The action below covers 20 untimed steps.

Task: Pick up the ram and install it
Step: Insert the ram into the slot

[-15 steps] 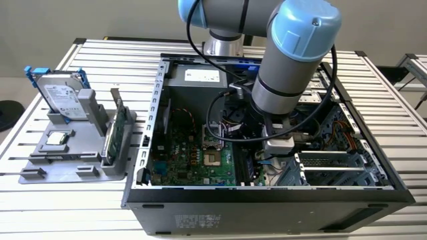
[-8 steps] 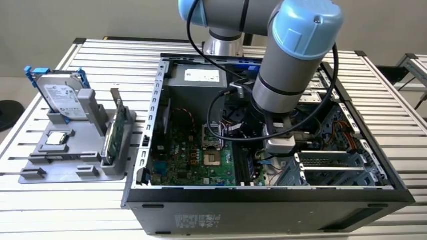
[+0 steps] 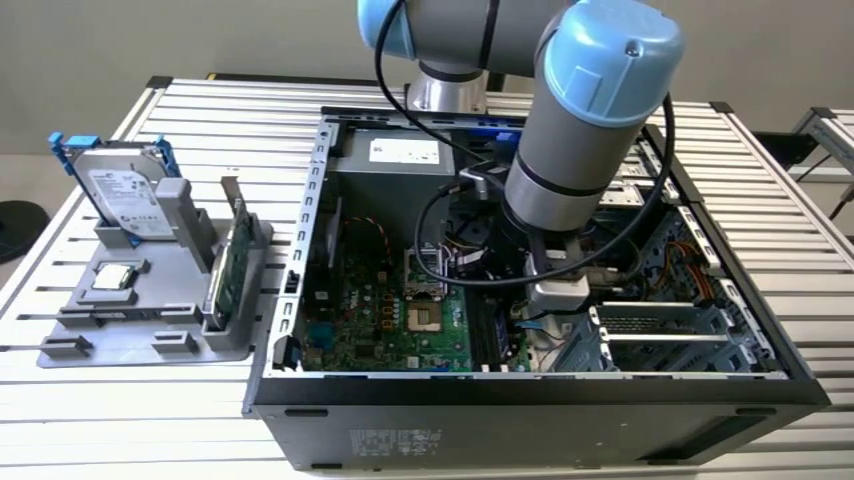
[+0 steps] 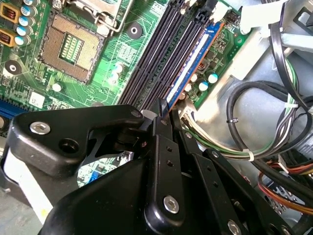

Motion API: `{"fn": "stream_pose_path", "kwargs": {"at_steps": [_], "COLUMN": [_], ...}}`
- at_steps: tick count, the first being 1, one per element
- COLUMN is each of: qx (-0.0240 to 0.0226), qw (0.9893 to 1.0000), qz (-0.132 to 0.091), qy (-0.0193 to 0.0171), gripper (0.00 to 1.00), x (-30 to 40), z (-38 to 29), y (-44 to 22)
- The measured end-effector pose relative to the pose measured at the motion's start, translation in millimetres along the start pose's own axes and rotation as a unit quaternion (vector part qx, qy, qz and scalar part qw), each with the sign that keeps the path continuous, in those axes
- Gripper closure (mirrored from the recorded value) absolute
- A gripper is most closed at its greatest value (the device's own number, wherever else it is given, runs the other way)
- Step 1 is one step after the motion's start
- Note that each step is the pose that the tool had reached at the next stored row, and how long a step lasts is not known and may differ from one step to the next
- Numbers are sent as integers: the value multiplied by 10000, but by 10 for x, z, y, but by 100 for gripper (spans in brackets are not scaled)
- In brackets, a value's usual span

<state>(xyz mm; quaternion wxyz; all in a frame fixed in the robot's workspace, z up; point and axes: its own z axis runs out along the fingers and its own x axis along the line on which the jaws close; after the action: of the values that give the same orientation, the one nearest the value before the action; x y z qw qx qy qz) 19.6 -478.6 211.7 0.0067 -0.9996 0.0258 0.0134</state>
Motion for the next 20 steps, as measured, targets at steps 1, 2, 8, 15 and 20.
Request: {"fn": "stream_pose_path", "kwargs": {"at_steps": [1,2,8,15,20], "qx": [1,2,8,13,17], "qw": [10000,10000,10000,10000,10000], "qz": [0,-1,0,-1,-1], "qy": [0,0,0,0,0], "gripper": [100,100,100,100,0], "x": [0,1,1,1,1], "z": [3,4,12,13,16], "y": [0,-1,-1,-2,-3]}}
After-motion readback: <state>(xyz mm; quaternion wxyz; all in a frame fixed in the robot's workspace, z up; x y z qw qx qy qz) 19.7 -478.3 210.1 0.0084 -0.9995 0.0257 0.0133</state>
